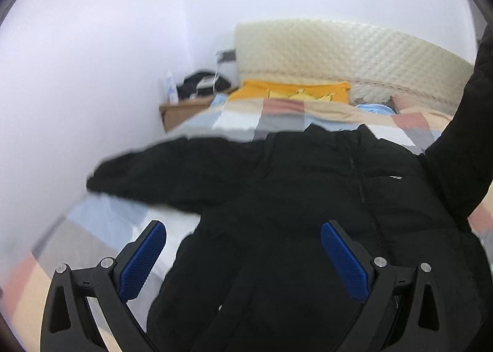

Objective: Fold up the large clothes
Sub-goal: 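Fold the held sleeve across the jacket body and release it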

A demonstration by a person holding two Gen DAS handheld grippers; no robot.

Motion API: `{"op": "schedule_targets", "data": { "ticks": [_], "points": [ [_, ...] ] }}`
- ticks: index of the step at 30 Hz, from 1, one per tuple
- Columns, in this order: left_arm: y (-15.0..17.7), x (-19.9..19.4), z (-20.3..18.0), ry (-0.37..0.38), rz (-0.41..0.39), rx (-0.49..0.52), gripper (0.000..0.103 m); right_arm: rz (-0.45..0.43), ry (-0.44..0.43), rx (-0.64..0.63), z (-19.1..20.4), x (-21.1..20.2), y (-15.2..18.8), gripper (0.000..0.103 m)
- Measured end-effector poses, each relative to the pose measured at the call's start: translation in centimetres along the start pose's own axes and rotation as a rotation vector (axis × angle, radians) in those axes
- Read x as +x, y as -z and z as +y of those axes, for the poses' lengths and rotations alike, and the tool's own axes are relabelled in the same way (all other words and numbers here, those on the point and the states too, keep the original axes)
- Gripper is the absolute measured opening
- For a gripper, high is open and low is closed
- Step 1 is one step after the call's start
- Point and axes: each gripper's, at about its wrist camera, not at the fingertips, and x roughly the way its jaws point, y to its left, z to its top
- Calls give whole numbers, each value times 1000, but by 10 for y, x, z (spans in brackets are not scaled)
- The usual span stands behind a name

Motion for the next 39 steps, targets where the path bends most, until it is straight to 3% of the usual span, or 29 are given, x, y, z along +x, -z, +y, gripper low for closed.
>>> {"op": "schedule_targets", "data": {
  "ticks": [4,6,13,19,27,36,39],
  "points": [
    [-2,6,30,61,31,-104,102,53,-56,-73,62,10,10,5],
    [-1,6,40,142,30,-133,102,84,-64,-143,88,19,21,5],
    [-1,-12,80,181,-22,-269,102,219,-158,-340,185,45,97,5],
    [5,-7,110,133,-24,-377,102,366,-232,-492,232,60,193,5],
    [5,9,94,199,-3,-357,102,610,-251,-649,252,69,291,7],
    [6,8,93,212,0,-360,102,688,-296,-463,253,65,265,15],
    [6,7,91,215,5,-354,102,691,-310,-457,251,54,260,34]
  ]
}}
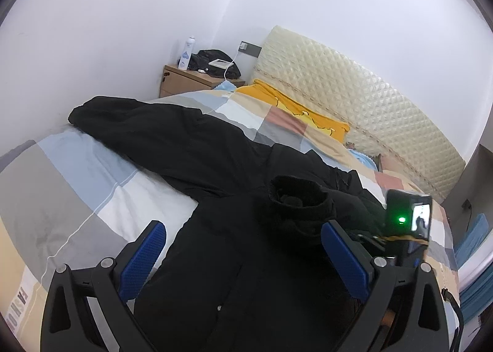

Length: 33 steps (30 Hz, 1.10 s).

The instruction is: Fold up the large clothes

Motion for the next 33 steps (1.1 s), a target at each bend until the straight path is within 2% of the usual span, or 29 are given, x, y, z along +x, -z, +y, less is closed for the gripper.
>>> {"op": "schedule_targets", "data": {
  "ticks": [2,4,9,17,21,23,30,33],
  "points": [
    [0,0,-1,0,6,5,102,0,-8,-5,1,-9,3,73],
    [0,0,-3,-1,7,12,102,-16,-4,-21,3,-20,7,84],
    [2,-2,-9,-13,2,45,102,-57,-15,2,-10,-51,11,84],
    [14,-14,-42,-16,-10,161,102,-152,66,141,-79,-121,36,84],
    [20,-29,-61,14,-31,231,102,-210,97,197,-106,-159,53,84],
    [21,-36,-71,-12,-41,276,102,-233,112,221,-116,-178,62,84],
    [38,-47,-92,60,1,290,102,-299,144,279,-138,-236,99,84],
    [47,-50,-104,62,12,316,102,-317,136,331,-147,-254,116,84]
  ]
}}
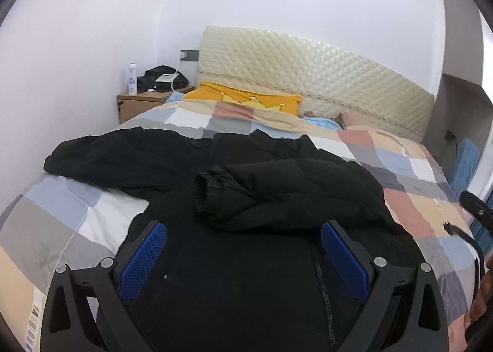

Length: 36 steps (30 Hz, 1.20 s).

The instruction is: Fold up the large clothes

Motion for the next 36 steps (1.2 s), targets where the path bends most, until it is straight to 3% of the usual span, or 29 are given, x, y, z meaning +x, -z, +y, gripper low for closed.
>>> {"op": "schedule_targets", "data": {
  "ticks": [9,18,24,29,36],
  "points": [
    [7,-38,-20,12,-14,41,102,2,18,50,-24,-45,28,84],
    [31,-31,-23,21,19,51,102,0,33,58,-32,-75,61,85],
    [42,-36,-23,37,7,78,102,56,12,81,-36,-84,85,85],
    [42,-40,-25,77,-24,77,102,33,-8,77,-30,-85,86,89],
    [26,-29,-19,82,4,57,102,21,-7,32,-18,-76,87,94]
  ]
}}
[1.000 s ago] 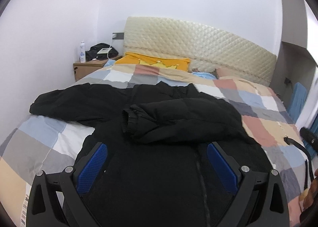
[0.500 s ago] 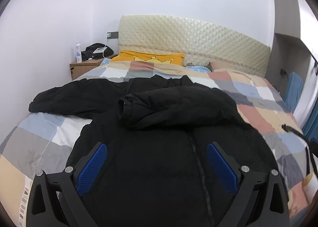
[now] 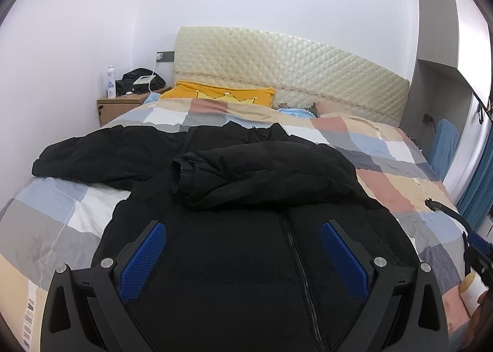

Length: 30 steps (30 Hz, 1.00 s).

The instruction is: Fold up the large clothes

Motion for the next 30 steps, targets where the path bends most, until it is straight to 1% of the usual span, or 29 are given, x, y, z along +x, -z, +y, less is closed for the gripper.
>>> {"op": "schedule_targets", "data": {
  "ticks": [2,3,5,7,11,14,18,21,25,29,30],
  "points": [
    [-4,-2,2,-9,-2,9,102,-12,1,-9,2,0,1,101],
    [-7,-8,6,-57,-31,9,102,-19,5,-14,3,-1,2,102],
    [-12,-18,13,-103,-73,9,102,-31,11,-19,3,-3,2,103],
    [-24,-29,27,-123,-98,-19,102,-35,6,-13,1,-4,3,103],
    [-59,-43,67,-140,-94,-62,102,-37,2,16,-6,-6,3,103],
    [-89,-51,107,-151,-84,-112,102,-41,4,39,-10,-7,2,103],
    [-118,-50,156,-174,-83,-148,102,-54,21,39,-9,-11,1,103],
    [-133,-42,194,-195,-73,-182,102,-63,38,28,-7,-12,1,103],
    [-136,-19,244,-173,-37,-254,102,-55,63,30,-7,-8,2,103],
    [-121,19,300,-111,61,-368,102,-33,68,69,-8,0,1,103],
    [-115,31,315,-105,82,-394,102,-27,75,77,-7,2,0,103]
  ]
}}
